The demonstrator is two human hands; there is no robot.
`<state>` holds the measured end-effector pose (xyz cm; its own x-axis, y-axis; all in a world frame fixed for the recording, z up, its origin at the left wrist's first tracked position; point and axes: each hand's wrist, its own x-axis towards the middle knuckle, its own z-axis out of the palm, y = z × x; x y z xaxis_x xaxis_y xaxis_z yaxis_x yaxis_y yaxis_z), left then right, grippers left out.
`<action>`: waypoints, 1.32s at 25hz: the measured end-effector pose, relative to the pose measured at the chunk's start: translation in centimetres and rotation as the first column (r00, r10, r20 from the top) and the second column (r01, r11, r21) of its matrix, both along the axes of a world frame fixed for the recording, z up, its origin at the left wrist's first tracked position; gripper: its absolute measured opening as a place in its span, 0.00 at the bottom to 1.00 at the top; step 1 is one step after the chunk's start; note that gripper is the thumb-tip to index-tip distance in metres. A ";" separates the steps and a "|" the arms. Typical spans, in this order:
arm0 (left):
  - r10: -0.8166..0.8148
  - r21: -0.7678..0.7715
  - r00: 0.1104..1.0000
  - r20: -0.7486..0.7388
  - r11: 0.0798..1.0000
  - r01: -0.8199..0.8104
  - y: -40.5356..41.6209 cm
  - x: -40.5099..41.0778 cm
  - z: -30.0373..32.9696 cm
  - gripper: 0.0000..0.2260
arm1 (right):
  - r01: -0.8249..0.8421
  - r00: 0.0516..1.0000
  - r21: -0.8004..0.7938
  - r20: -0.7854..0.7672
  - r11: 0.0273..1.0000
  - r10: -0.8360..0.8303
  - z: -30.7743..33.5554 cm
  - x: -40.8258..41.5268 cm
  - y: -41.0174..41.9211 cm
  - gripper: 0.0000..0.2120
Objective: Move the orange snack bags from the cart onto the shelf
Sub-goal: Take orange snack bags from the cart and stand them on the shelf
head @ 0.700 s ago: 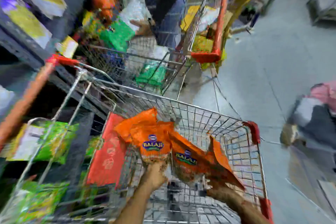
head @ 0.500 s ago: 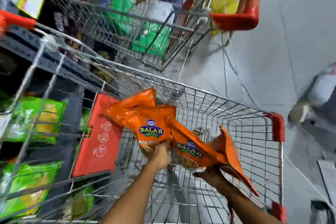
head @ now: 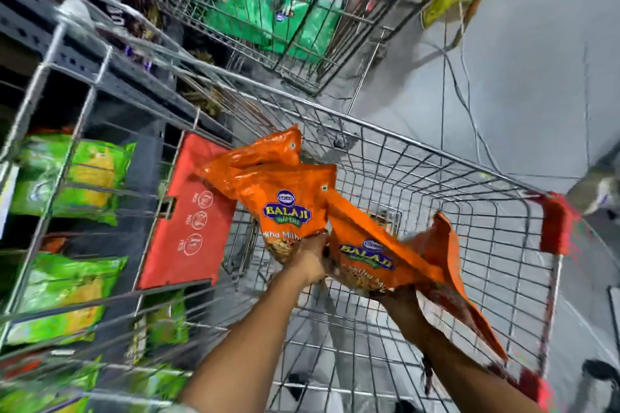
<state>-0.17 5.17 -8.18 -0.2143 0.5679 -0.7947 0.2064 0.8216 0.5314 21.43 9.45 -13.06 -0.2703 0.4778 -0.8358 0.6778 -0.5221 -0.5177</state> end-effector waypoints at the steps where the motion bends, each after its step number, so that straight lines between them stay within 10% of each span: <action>1: 0.006 0.017 1.000 -0.012 1.000 -0.005 -0.5 0.0 0.6 0.20 | -0.004 1.000 0.063 -0.026 0.998 0.005 0.7 -0.1 0.2 0.24; 9: 0.149 0.364 0.952 -0.267 0.930 -0.044 -4.9 -1.5 13.0 0.13 | 0.051 0.909 0.168 -0.415 0.984 0.024 12.2 -1.3 -1.5 0.32; 13: 0.319 0.615 0.874 -0.366 0.788 -0.030 -10.6 -2.7 24.3 0.21 | -0.004 0.773 0.210 -0.620 0.978 0.136 19.3 -5.1 -4.9 0.18; 18: 0.451 0.817 0.842 -0.297 0.576 -0.020 -21.6 -3.7 39.9 0.12 | -0.029 0.494 0.277 -0.831 0.960 0.255 33.0 -10.7 -11.2 0.22; 28: 0.962 0.979 0.204 -0.181 0.157 0.129 -52.4 0.4 60.7 0.12 | -0.231 -0.204 0.609 -0.793 0.759 0.574 59.0 -20.5 -35.0 0.18; 33: 0.986 0.977 -0.123 -0.111 0.131 0.167 -66.0 3.9 62.2 0.10 | -0.358 -0.467 0.739 -0.671 0.571 0.576 63.9 -23.8 -48.5 0.21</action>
